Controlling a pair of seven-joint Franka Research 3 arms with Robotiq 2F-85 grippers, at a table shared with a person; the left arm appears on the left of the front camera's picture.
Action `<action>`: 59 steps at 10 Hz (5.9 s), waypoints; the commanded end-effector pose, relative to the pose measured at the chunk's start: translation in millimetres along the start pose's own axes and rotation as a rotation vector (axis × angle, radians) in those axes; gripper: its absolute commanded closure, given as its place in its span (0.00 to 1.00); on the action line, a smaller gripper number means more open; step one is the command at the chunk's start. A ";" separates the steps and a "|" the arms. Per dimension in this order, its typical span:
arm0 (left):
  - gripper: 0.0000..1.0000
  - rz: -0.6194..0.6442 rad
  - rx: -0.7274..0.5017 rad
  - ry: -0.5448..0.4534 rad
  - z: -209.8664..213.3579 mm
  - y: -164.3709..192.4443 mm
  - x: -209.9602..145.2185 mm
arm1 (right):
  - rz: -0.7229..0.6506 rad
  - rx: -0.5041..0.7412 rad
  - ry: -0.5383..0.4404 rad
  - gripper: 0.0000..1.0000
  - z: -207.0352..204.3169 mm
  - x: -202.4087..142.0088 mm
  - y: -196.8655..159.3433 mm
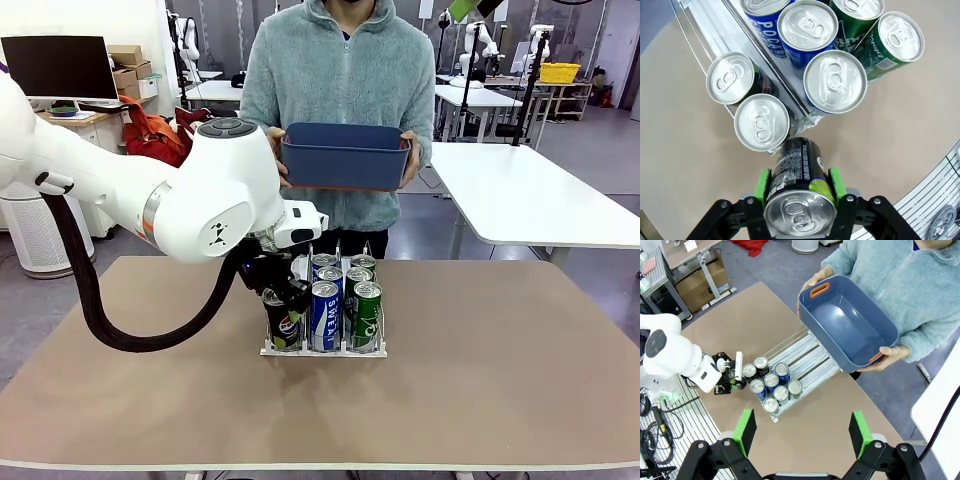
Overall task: Fill the beverage cans into the dispenser.
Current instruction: Place the picked Pepsi coke in the line of the Automatic Can Dispenser with the same cans.
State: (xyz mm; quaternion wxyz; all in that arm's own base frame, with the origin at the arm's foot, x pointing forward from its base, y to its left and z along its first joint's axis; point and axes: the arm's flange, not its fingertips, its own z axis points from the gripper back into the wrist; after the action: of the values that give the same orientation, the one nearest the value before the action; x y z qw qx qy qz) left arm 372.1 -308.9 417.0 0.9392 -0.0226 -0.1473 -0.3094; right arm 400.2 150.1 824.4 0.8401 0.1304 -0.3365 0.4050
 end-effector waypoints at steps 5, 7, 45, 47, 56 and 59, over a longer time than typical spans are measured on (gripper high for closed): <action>0.42 -0.005 -0.002 -0.086 -6.1 39.8 32.2 | 0.005 0.015 -0.012 0.01 -0.3 -2.5 0.8; 0.42 -0.014 -0.012 -0.082 -10.1 50.1 41.1 | 0.005 0.015 -0.012 0.01 -0.3 -2.5 0.8; 0.00 0.009 -0.052 0.109 -46.2 33.9 42.5 | 0.005 0.015 -0.012 0.01 -0.3 -2.5 0.8; 0.00 -0.069 -0.107 0.128 -17.3 51.3 40.5 | 0.005 0.015 -0.012 0.01 -0.3 -2.5 0.8; 0.00 -0.164 -0.086 -0.182 153.3 133.4 1.0 | 0.005 0.015 -0.012 0.01 -0.3 -2.5 0.8; 0.00 -0.253 -0.013 -0.305 236.1 148.8 19.6 | 0.005 0.015 -0.012 0.01 -0.3 -2.5 0.8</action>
State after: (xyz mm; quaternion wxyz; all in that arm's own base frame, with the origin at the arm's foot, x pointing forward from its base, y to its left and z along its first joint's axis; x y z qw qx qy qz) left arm 407.0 -169.3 643.1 0.8702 -0.0583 -0.2766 -0.4036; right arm 400.3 149.9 824.6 0.8401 0.1304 -0.3367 0.4048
